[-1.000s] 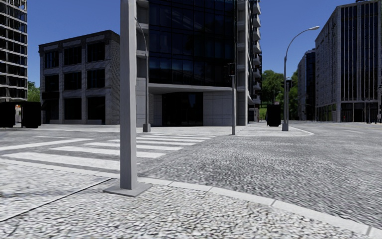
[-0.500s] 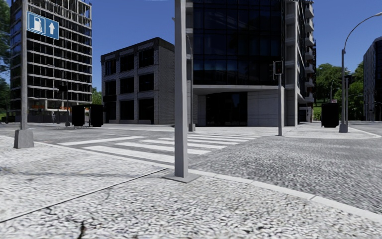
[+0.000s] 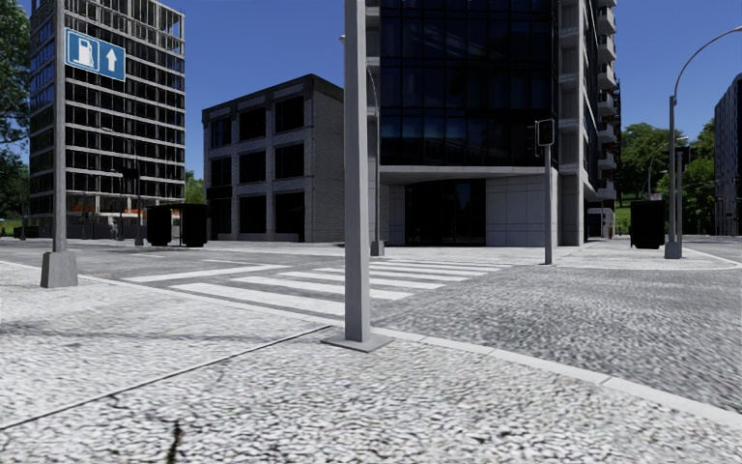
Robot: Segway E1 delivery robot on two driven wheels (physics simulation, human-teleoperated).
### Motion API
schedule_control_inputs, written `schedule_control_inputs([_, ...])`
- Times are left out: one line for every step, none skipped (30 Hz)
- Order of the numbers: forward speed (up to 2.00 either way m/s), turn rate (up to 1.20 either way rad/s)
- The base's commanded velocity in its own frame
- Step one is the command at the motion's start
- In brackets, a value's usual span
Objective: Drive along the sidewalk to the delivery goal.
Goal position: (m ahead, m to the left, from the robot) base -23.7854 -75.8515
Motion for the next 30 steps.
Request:
schedule_control_inputs([2.0,0.44])
schedule_control_inputs([2.0,0.55])
schedule_control_inputs([2.0,0.59])
schedule_control_inputs([2.0,0.59])
schedule_control_inputs([2.0,0.6])
schedule_control_inputs([2.0,0.6])
schedule_control_inputs([2.0,0.64])
schedule_control_inputs([2.0,0.64])
schedule_control_inputs([2.0,0.65])
schedule_control_inputs([2.0,0.65])
schedule_control_inputs([2.0,0.65])
schedule_control_inputs([2.0,0.66])
schedule_control_inputs([2.0,0.66])
schedule_control_inputs([2.0,0.66])
schedule_control_inputs([2.0,0.66])
schedule_control_inputs([2.0,0.66])
schedule_control_inputs([2.0,0.66])
schedule_control_inputs([2.0,0.66])
schedule_control_inputs([2.0,0.66])
schedule_control_inputs([2.0,0.66])
schedule_control_inputs([2.0,0.66])
schedule_control_inputs([2.0,0.65])
schedule_control_inputs([2.0,0.65])
schedule_control_inputs([2.0,0.65])
schedule_control_inputs([2.0,0.65])
schedule_control_inputs([2.0,0.65])
schedule_control_inputs([2.0,0.65])
schedule_control_inputs([2.0,0.63])
schedule_control_inputs([2.0,0.55])
schedule_control_inputs([2.0,0.55])
